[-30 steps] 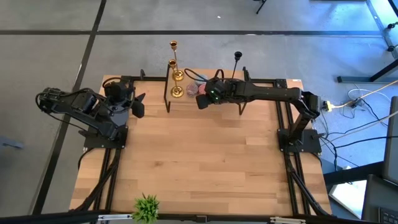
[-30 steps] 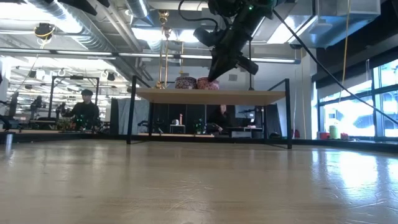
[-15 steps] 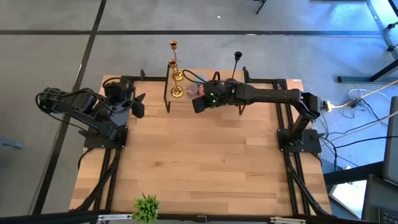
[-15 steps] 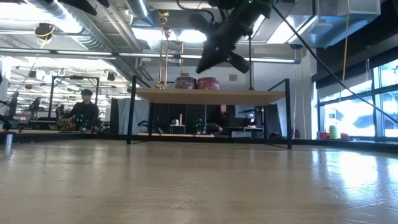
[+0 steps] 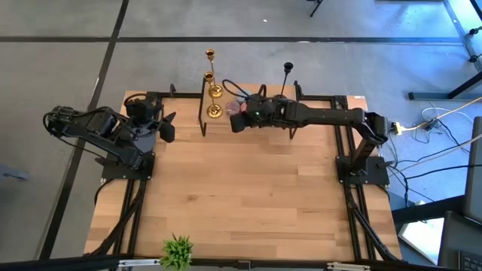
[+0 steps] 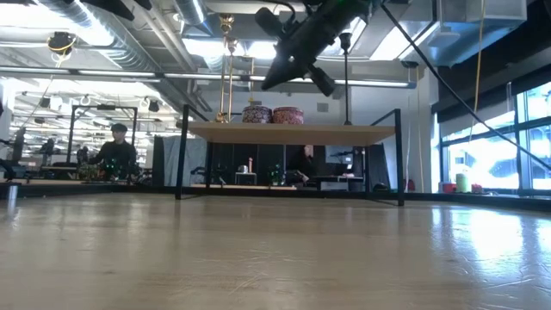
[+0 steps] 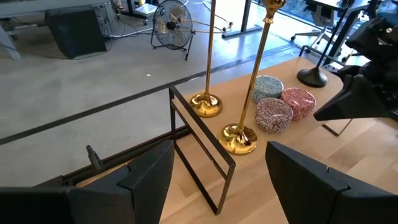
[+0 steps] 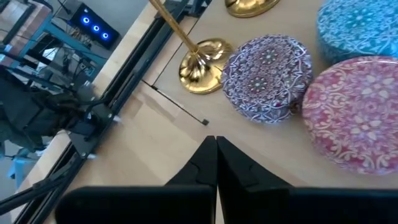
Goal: Pick & Place candle stick holders
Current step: Adjust the red scented candle on the shelf
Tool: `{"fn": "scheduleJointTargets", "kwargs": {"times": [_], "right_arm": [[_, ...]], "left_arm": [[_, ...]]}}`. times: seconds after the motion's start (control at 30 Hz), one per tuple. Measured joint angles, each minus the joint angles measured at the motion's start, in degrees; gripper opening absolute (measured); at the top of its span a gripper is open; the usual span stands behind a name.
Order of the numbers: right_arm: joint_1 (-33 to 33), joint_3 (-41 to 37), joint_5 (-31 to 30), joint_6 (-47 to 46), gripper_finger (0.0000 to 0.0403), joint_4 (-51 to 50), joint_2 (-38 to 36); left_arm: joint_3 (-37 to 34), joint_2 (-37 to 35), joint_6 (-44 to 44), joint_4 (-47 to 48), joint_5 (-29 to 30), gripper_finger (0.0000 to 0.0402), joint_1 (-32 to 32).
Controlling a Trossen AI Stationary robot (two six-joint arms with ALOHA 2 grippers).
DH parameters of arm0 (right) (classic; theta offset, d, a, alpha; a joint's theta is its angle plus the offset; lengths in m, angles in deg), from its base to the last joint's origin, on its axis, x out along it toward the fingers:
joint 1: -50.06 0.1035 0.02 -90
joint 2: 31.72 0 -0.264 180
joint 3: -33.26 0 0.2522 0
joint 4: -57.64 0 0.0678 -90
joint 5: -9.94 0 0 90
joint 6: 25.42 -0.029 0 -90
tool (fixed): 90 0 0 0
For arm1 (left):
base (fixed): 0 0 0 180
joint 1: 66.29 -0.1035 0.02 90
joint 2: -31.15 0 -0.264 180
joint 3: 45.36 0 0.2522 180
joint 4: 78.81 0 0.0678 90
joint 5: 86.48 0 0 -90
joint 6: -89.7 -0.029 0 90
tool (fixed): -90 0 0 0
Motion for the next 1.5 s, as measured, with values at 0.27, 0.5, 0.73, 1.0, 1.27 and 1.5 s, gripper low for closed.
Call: {"fn": "scheduleJointTargets", "kwargs": {"times": [0.27, 0.5, 0.73, 1.0, 1.27, 1.5], "right_arm": [[1.84, 0.0, -1.07, -0.66, 0.0, 0.43, 0.01], [5.46, 14.37, -3.93, 7.83, 0.0, -11.63, 4.73], [11.42, 38.82, -6.74, 26.52, 0.0, -27.46, 14.24], [17.41, 42.14, -19.09, 27.29, 0.0, -42.57, 10.75], [20.3, 37.93, -21.74, 17.49, 0.0, -59.43, 4.87], [22.53, 18.1, -22.0, 13.18, 0.0, -55.36, -10.12]], "left_arm": [[0.0, -0.02, -0.41, 0.0, 0.07, 0.0251, -0.01], [0.0, 0.03, -0.9, -0.01, -1.51, 0.0251, 0.0], [0.0, 1.52, -2.2, -0.33, -7.92, 0.0251, 0.01], [-2.01, 9.0, -17.05, -17.65, -16.6, 0.025, 2.43], [-7.58, 16.05, -22.94, -42.01, -15.79, 0.0142, -2.93], [-8.94, 26.46, -27.72, -46.7, -20.61, 0.0005, -7.37]]}}
